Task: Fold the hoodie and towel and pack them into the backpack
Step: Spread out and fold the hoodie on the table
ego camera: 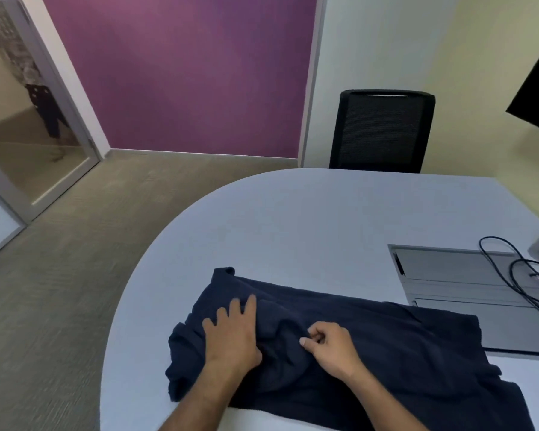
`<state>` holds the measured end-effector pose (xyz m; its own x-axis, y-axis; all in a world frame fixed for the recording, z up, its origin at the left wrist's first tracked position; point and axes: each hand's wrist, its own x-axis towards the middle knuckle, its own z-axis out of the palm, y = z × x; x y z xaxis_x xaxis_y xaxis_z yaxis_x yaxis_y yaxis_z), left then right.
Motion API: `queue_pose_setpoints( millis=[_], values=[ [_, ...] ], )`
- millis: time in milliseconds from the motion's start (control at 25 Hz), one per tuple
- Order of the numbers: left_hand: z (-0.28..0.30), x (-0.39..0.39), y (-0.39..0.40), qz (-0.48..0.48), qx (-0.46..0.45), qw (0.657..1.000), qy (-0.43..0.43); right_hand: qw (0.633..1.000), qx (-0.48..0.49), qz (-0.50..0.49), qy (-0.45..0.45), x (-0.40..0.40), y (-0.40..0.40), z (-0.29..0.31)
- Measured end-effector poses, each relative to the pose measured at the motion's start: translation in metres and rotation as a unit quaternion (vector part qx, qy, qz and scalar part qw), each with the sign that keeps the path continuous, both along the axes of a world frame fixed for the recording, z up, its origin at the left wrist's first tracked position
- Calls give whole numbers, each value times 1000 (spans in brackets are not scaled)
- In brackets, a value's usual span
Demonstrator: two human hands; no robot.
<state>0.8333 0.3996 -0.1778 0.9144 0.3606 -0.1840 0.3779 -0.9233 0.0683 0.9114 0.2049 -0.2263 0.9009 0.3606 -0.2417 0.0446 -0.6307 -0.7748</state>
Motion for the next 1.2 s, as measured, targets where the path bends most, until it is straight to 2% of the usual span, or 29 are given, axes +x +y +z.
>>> queue_pose_setpoints(
  millis=[80, 200, 360, 440, 520, 640, 760, 840, 920, 1080, 1200],
  values=[
    [8, 12, 4, -48, 33, 998, -11, 999, 8, -26, -17, 1, 0, 2],
    [7, 35, 5, -137, 82, 979, -127, 995, 3, -92, -34, 8, -12, 3],
    [-21, 47, -4, -162, 97, 978, -93, 989, -135, -64, 11, 6, -33, -3],
    [-42, 40, -8, -157, 56, 984, -65, 983, -174, -60, -15, -1, -45, -4],
    [-58, 37, -9, -156, 35, 986, -46, 981, -147, -110, -58, -3, -62, -4],
    [-65, 41, -19, -195, 42, 977, -76, 962, -111, -222, -115, 4, -107, 0],
    [-61, 45, -47, -237, 22, 968, -80, 926, -167, -304, -151, 19, -163, 1],
    [-67, 46, -65, -249, 0, 967, -58, 902, -250, -336, -102, 29, -196, 3],
    [-78, 47, -79, -267, -9, 963, -33, 886, -292, -360, -27, 36, -223, 7],
    [-93, 51, -90, -274, -8, 962, -24, 882, -238, -392, 111, 49, -259, 2],
    [-98, 55, -92, -271, -4, 962, -29, 893, -216, -365, 152, 60, -277, -4]
  ],
)
